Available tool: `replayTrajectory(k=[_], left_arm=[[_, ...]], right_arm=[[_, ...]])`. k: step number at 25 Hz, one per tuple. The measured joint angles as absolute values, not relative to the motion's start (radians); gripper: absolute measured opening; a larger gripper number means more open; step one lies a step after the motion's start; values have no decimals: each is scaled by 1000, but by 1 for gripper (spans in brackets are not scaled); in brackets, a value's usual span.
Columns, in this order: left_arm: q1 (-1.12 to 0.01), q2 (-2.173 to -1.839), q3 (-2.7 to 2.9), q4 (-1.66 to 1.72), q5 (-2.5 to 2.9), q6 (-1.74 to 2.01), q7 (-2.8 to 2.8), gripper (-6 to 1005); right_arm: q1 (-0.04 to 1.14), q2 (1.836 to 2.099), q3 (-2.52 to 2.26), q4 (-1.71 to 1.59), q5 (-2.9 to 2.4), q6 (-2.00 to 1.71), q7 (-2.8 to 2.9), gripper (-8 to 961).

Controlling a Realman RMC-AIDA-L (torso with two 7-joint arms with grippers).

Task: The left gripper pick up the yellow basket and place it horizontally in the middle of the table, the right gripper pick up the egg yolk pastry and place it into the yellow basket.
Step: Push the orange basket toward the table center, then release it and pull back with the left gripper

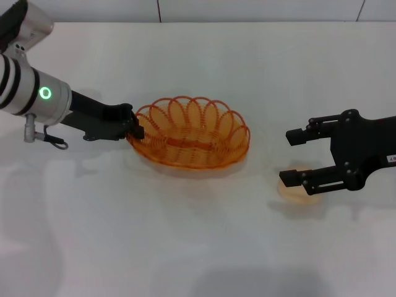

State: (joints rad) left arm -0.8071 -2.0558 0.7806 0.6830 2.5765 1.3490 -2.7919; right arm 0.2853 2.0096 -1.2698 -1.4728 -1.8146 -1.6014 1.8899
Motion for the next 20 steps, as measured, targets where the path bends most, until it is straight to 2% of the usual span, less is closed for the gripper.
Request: replayTrajectory(k=[20], left_arm=[[-804, -2062, 813, 683, 2568, 1339, -2792, 169]], right_arm=[[285, 2010, -1269, -1471, -1815, -1601, 1889, 723]])
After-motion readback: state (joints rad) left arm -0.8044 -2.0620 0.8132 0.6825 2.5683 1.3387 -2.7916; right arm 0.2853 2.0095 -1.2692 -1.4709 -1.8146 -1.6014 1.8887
